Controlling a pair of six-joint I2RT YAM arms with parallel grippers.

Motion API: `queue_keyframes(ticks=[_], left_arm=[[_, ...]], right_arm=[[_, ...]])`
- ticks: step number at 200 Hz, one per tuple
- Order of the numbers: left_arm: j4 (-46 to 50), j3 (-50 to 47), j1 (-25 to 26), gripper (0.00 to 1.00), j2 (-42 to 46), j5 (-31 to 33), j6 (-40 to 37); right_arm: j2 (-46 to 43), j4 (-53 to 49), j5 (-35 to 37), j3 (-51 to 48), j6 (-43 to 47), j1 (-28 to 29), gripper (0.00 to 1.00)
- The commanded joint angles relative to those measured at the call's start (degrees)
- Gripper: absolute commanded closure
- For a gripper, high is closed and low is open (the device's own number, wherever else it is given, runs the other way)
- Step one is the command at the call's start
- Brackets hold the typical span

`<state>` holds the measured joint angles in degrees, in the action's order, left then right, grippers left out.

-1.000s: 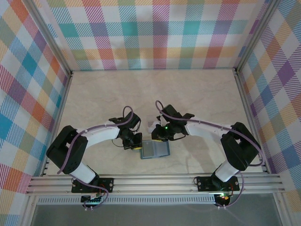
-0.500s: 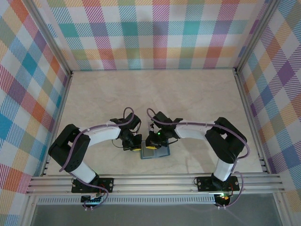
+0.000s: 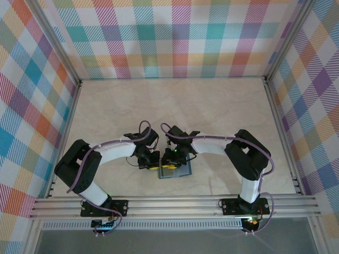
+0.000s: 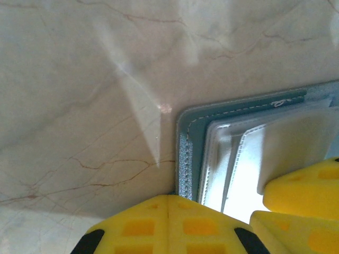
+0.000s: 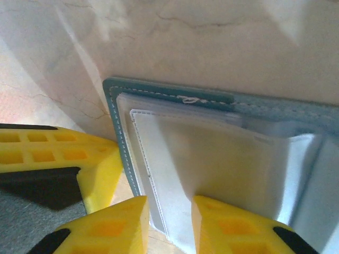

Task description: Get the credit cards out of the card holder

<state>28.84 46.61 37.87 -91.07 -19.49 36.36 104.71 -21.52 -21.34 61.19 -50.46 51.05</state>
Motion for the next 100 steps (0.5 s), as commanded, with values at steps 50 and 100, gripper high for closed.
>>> queue_keyframes(ticks=[50, 100], left_arm=[[0.47, -0.80, 0.89, 0.99, -0.20, 0.75, -0.50], [0.78, -0.89, 0.89, 0.99, 0.17, 0.95, -0.56]], right_arm=[[0.44, -14.69, 10.28, 4.98, 3.27, 1.67, 0.64], [2.26, -21.42, 15.53, 10.10, 5.39, 3.42, 0.53]])
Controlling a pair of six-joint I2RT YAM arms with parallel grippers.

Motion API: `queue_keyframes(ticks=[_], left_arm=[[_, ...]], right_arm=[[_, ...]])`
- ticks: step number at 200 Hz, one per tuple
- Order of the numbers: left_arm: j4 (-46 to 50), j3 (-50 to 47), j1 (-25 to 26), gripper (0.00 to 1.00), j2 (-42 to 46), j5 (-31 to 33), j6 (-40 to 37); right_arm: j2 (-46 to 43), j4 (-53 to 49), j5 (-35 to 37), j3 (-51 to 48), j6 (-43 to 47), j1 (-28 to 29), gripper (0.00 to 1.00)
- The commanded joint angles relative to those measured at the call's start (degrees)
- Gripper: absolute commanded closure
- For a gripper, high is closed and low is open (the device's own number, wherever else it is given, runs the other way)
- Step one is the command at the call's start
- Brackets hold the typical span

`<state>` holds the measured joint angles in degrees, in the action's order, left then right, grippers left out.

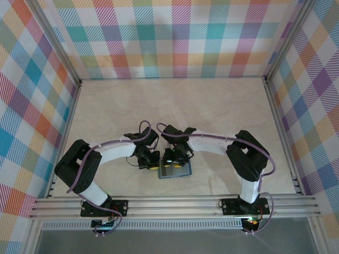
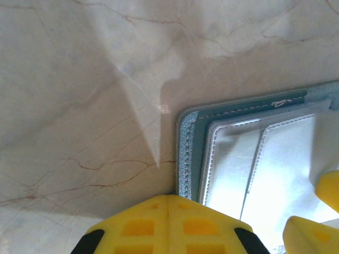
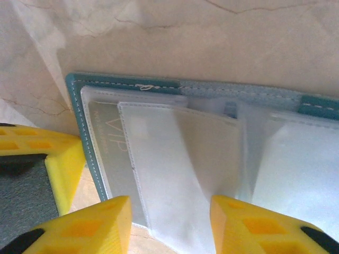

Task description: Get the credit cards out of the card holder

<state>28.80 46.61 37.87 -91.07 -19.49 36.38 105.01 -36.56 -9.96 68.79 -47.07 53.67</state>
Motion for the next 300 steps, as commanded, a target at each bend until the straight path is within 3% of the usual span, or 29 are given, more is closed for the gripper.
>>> queue_keyframes(ticks=[1, 62, 115, 160, 232, 300], left_arm=[[0.82, -0.85, 0.89, 0.99, 0.18, 0.99, -0.55], [1.36, -0.25, 0.89, 0.99, 0.14, 0.68, -0.94], [2.10, 0.18, 0.85, 0.99, 0.52, 0.76, -1.36], [2.08, -0.33, 0.89, 0.99, 0.98, 1.12, -1.22], [3.37, -0.10, 0.89, 0.99, 1.91, 2.06, -1.30], [3.55, 0.62, 0.89, 0.99, 2.26, 1.61, -0.96]], right_arm=[[2.00, -6.45, 4.23, 2.58, 2.04, 0.81, 0.53], [4.30, -7.98, 4.87, 4.32, 3.36, 1.35, 0.43], [5.03, -7.39, 4.15, 4.16, 4.52, 1.48, 0.28], [4.00, -9.43, 7.71, 4.12, 3.57, 1.61, 0.33], [-2.47, -16.71, 15.82, 3.87, 3.99, 1.27, 0.34], [-2.94, -19.48, 20.36, 0.84, 4.92, 0.03, 0.34]])
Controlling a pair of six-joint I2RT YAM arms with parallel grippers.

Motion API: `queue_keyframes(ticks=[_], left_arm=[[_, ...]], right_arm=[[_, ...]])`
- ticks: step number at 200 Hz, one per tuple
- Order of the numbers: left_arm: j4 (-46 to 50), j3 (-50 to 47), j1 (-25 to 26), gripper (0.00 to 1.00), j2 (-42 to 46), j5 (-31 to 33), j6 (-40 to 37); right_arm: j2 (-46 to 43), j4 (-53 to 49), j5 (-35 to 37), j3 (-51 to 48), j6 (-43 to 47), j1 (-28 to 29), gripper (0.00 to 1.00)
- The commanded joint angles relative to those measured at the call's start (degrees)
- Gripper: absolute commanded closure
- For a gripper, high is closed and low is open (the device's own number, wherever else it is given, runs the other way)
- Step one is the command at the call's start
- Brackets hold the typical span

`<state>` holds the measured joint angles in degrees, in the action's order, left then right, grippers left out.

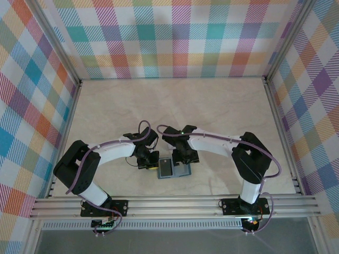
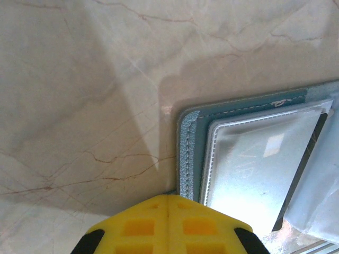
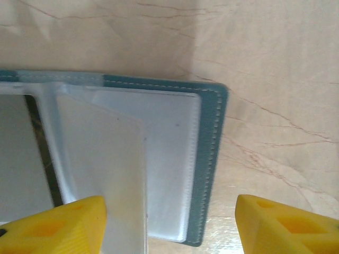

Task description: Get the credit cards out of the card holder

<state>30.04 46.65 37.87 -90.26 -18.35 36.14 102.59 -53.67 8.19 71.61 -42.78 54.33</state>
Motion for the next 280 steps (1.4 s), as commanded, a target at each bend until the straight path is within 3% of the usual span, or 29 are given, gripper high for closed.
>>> queue_keyframes(ticks=[1, 81, 164, 209, 235, 280], left_arm=[[2.30, 0.61, 0.89, 0.99, 1.47, 0.44, -0.72], [2.83, 3.30, 2.25, 0.99, 4.21, -0.99, 0.51], [-0.52, 4.61, 5.00, 1.00, 0.37, -2.22, 2.68], [-0.73, 5.59, 5.49, 1.00, -0.79, -2.06, 2.76], [-0.56, 5.71, 5.72, 1.00, -1.24, -1.94, 2.71], [0.70, 5.30, 5.66, 1.00, -2.52, -0.62, 1.88]], right_arm=[[-0.44, -2.30, 2.20, -2.04, 0.66, -0.67, 0.34], [-0.63, -0.18, 0.25, -3.50, 0.77, -0.80, 0.39], [-7.47, 5.56, -7.09, -3.56, -0.86, -0.89, 0.66], [-8.26, 16.27, -16.46, -6.82, -3.47, -1.19, 0.70], [-6.18, 16.04, -16.20, -7.01, -3.43, -1.28, 0.73], [-7.41, 16.16, -15.07, -8.76, -2.42, -2.01, 0.99]])
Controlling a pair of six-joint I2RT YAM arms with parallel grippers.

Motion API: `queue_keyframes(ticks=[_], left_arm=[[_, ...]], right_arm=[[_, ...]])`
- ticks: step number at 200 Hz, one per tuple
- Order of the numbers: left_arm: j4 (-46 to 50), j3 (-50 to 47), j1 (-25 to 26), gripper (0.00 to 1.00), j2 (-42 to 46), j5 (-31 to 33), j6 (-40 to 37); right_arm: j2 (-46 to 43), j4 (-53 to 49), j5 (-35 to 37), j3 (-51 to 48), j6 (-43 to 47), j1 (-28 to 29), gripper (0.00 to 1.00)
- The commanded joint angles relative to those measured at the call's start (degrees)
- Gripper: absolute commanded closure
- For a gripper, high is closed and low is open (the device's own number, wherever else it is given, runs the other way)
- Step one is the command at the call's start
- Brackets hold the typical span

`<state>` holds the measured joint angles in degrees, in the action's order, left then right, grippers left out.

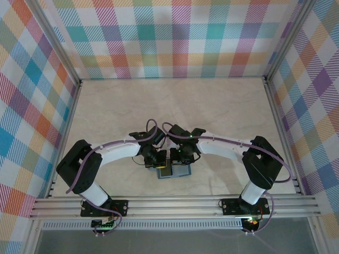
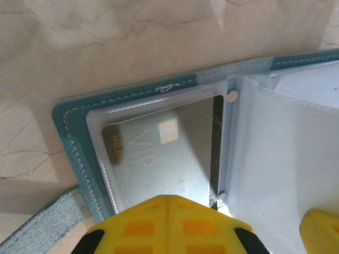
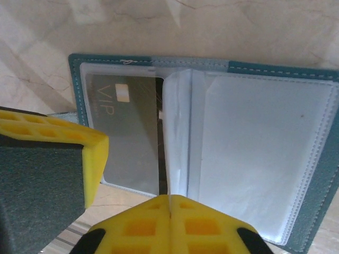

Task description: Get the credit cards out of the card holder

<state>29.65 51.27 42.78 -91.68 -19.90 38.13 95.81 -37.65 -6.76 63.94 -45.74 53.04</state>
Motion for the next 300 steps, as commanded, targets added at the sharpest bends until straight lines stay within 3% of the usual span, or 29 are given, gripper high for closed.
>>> queue_keyframes(ticks=[1, 58, 157, 194, 221, 300], left_arm=[[1.19, 0.77, 0.73, 1.00, -1.16, 0.97, -0.14], [4.30, 1.10, 0.79, 1.00, -6.44, 3.53, -1.90], [5.80, 2.41, 0.76, 1.00, -5.87, 3.73, -2.34], [6.38, 4.54, 0.83, 1.00, -3.23, 2.55, -1.75], [4.51, 5.79, 1.74, 1.00, -2.02, 0.14, -0.13], [0.62, 11.78, 6.64, 1.00, -7.80, -0.93, 3.54]], right_arm=[[-0.72, -0.05, 0.02, -1.09, 0.55, -0.73, 0.99], [-1.28, -7.17, 8.96, -2.41, 4.50, -3.05, 1.00], [7.48, -2.68, 7.61, -5.87, 6.02, -3.99, 1.00], [3.53, -3.05, 6.90, -6.22, 4.81, -3.99, 0.77], [0.68, -4.78, 8.26, -6.26, 4.17, -4.08, 0.68], [-3.11, -6.05, 9.32, -7.87, 2.24, -5.34, 0.57]])
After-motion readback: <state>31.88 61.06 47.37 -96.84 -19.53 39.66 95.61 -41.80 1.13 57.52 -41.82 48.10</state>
